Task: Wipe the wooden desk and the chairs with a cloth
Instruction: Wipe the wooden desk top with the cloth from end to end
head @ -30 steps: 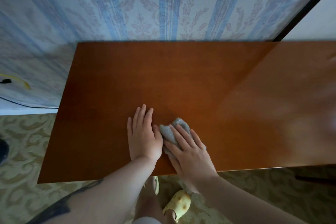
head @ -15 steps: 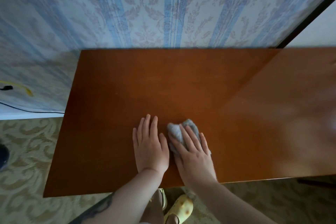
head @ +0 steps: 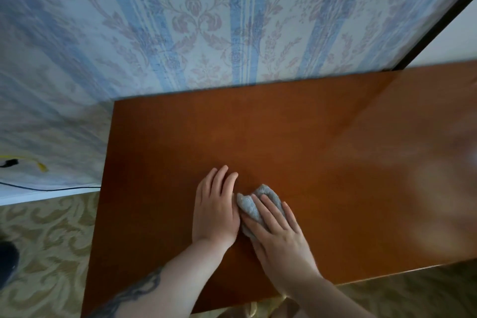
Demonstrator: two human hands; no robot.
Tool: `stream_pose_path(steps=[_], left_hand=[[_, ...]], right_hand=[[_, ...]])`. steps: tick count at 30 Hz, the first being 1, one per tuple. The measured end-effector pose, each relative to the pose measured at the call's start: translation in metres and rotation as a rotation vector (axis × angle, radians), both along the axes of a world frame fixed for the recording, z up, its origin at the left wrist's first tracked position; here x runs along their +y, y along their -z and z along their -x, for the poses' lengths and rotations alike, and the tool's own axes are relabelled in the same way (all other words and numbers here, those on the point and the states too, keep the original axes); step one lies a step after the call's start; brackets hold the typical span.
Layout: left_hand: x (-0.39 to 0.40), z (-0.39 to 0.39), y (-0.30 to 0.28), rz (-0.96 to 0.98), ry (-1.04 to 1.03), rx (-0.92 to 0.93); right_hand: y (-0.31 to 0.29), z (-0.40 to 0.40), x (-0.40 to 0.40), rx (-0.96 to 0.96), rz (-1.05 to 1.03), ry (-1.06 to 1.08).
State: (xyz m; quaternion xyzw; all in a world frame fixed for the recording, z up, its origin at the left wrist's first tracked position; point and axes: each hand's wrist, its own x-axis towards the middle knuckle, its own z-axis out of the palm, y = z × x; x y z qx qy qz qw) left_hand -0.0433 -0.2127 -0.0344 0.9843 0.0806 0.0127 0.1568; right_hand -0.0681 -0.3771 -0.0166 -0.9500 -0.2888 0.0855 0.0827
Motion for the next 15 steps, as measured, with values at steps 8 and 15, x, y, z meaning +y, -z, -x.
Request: stream_pose_path(steps=[8,15], left_hand=[[0.004,-0.001,0.003,-0.041,-0.066,0.005],[0.005,-0.003,0.005,-0.022,-0.109,0.028]], right_hand=[[-0.003,-0.084,-0.002,0.044,0.047,0.336],[-0.006,-0.032,0.019,0.002,0.02,-0.052]])
